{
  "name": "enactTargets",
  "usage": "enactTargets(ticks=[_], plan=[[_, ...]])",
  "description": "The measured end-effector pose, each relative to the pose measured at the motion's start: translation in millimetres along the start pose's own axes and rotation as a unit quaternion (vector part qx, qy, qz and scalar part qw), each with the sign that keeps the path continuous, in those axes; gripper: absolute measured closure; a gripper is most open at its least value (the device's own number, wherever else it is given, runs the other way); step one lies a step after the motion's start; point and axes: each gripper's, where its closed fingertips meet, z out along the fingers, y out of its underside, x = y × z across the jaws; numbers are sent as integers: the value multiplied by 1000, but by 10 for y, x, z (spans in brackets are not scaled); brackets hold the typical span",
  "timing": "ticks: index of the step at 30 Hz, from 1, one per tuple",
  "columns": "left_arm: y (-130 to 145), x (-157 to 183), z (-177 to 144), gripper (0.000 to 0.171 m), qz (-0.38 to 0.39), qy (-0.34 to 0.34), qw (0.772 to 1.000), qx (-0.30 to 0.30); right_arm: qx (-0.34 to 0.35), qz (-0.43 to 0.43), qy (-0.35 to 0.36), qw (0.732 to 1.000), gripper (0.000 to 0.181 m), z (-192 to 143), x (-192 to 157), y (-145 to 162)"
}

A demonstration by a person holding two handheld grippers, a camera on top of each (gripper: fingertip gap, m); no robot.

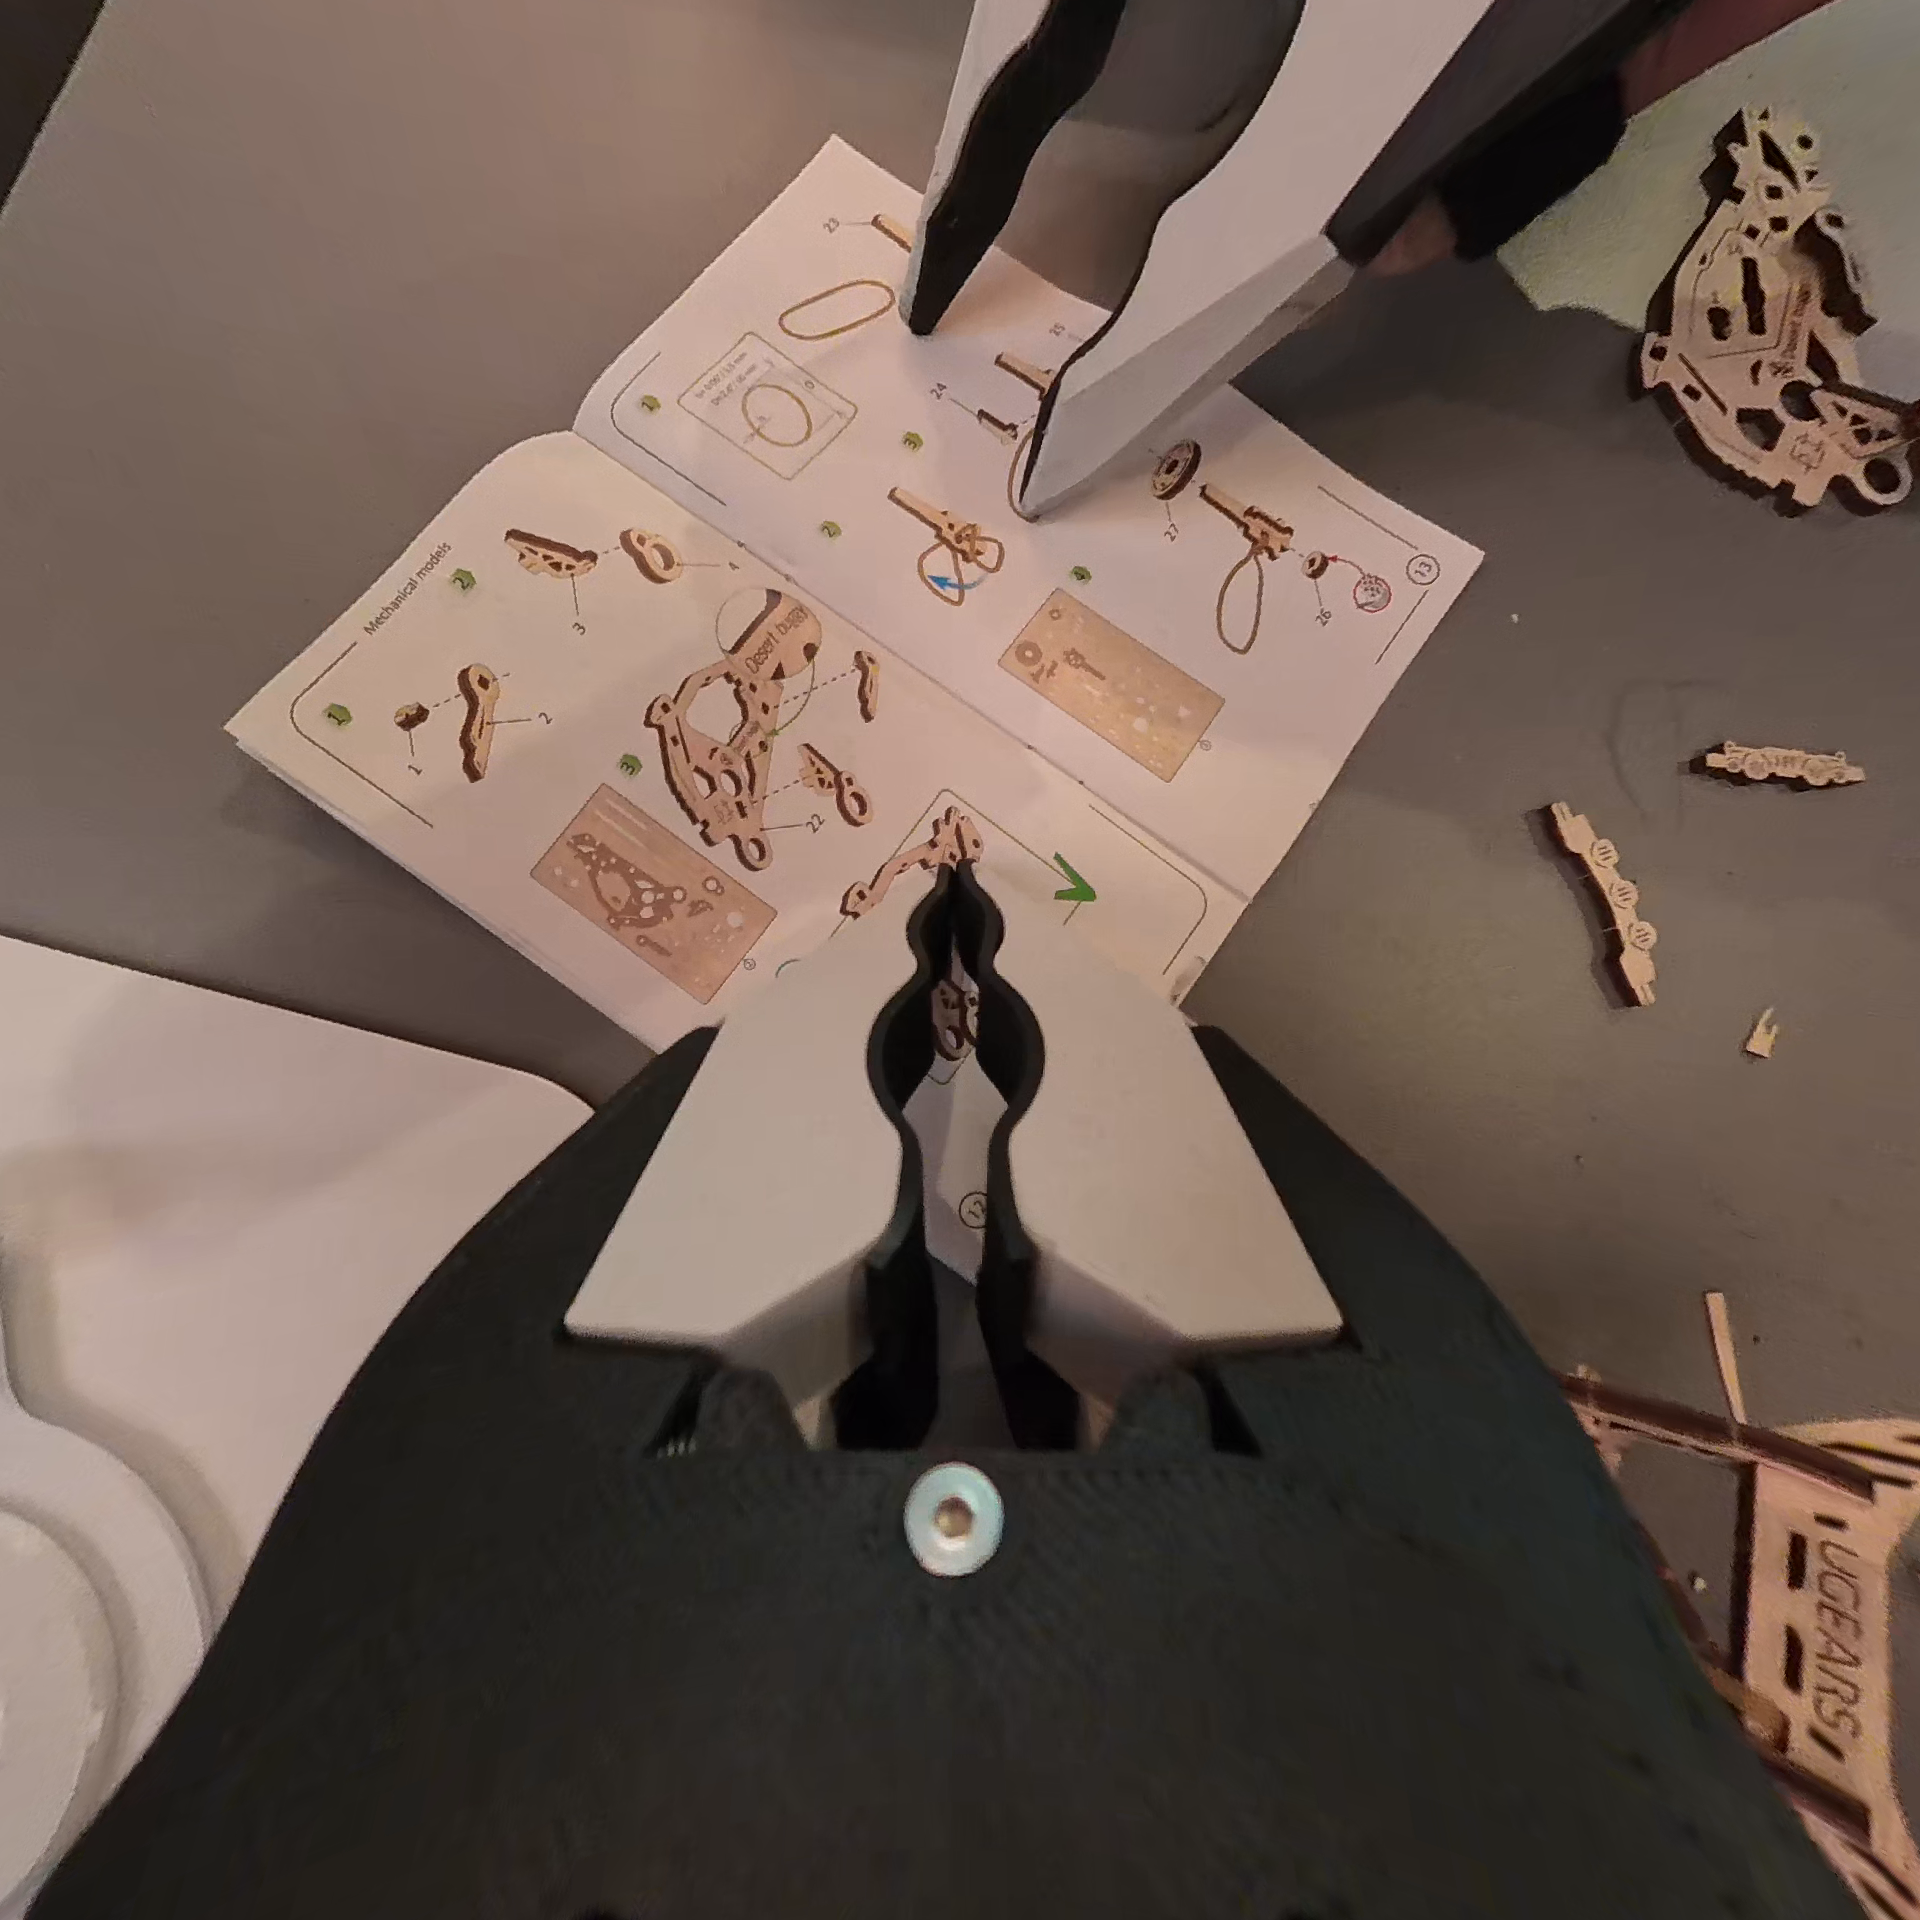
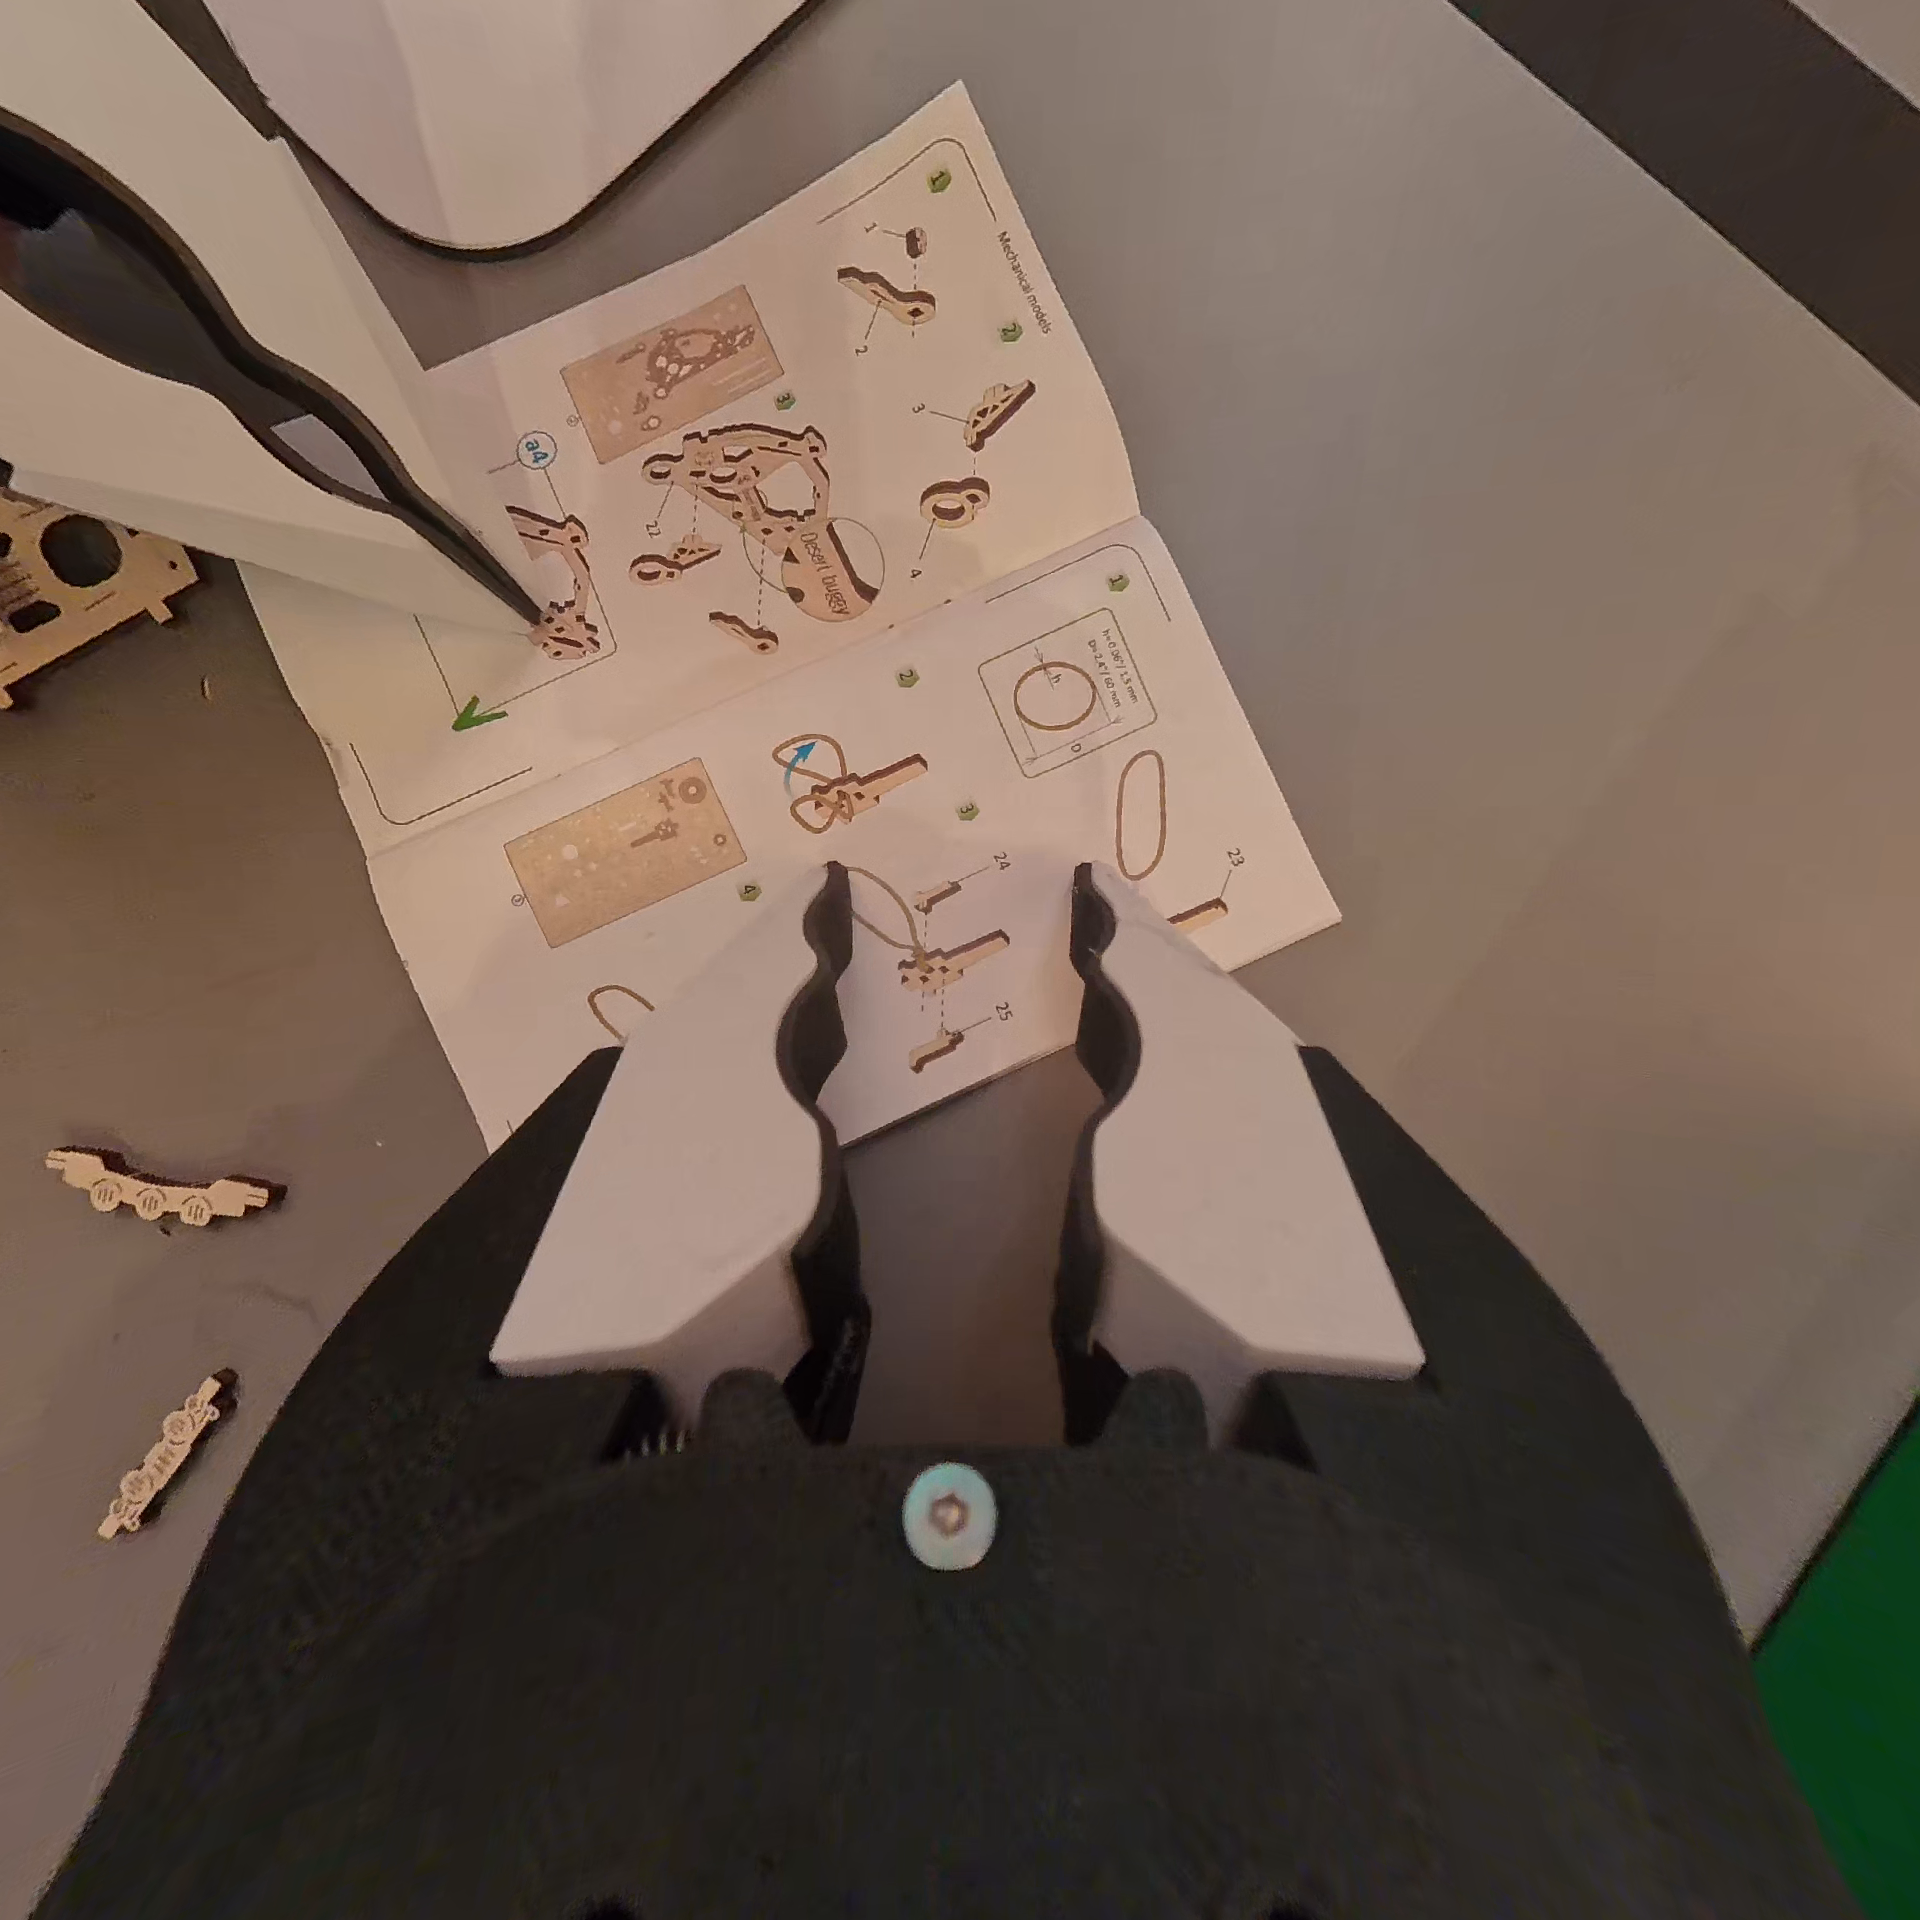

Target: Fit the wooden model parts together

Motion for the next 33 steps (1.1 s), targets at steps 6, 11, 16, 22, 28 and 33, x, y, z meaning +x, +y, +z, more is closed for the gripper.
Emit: enactTargets(ticks=[6,11,16,22,28,33], plan=[[-9,5,9,171,0,4,1000,9,-4,-7,-7,1000,154,22,-37,-31],[-34,18,32,171,-3,13,1000,22,-7,-8,-5,1000,157,24,-26,-38],[-32,18,31,171,-13,26,999,34,-8,-11,-7,1000,168,39,-47,-62],[-31,19,30,171,-17,34,998,42,-2,-12,-2,1000,175,39,-46,-77],[-28,19,31,171,-20,38,998,44,26,10,-17,999,180,27,-54,-101],[-28,19,31,171,-20,38,998,45,56,46,-44,996,181,-40,-64,-182]])
